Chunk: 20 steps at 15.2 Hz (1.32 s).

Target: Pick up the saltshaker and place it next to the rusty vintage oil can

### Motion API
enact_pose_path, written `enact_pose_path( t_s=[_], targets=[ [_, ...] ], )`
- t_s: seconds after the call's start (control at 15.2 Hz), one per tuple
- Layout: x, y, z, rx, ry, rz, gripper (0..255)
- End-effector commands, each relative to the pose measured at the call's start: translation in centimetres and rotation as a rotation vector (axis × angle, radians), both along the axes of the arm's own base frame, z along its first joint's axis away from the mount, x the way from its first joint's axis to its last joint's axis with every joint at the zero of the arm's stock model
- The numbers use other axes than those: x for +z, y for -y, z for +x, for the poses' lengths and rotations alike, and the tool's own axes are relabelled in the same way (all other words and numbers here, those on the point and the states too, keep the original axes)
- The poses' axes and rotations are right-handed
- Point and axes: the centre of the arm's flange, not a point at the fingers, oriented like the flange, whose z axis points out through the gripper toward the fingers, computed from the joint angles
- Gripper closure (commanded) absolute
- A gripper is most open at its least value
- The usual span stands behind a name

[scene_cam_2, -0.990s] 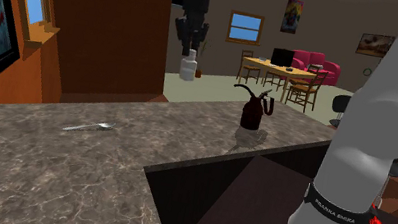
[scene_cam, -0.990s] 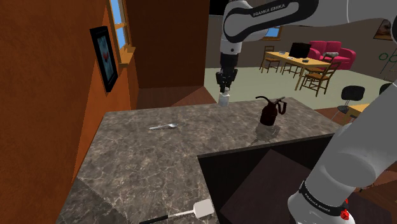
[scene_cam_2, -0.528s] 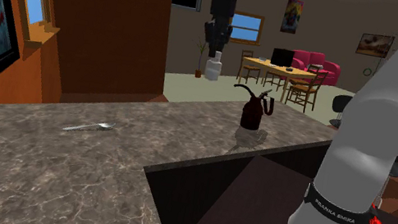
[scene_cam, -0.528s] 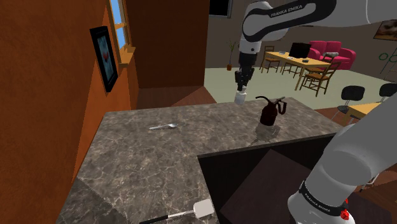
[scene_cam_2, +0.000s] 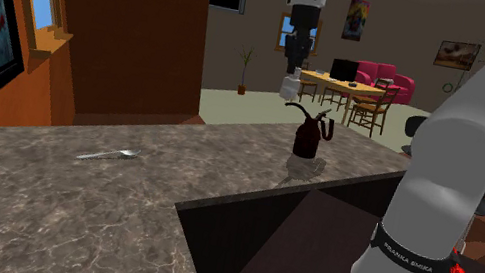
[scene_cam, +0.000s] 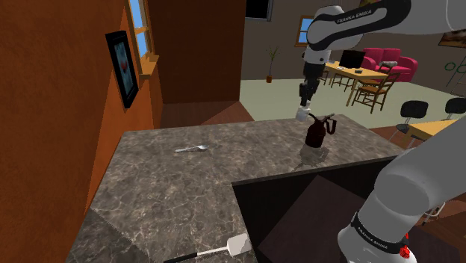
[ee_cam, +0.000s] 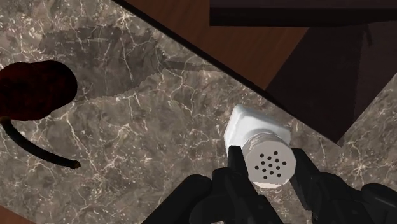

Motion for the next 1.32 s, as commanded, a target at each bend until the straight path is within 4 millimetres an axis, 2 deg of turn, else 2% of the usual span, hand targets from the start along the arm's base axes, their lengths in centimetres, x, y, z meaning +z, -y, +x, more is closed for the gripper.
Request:
enact_pose_path(
  t_s=[0.0, 0.92, 1.25],
  targets=[
    [0.2, 2.2, -1.4, 0.002, 0.000, 0.000, 255],
    [0.2, 18.6, -11.0, 0.002, 0.000, 0.000, 255],
    [-2.4, 18.6, -11.0, 0.002, 0.000, 0.000, 255]
  ],
)
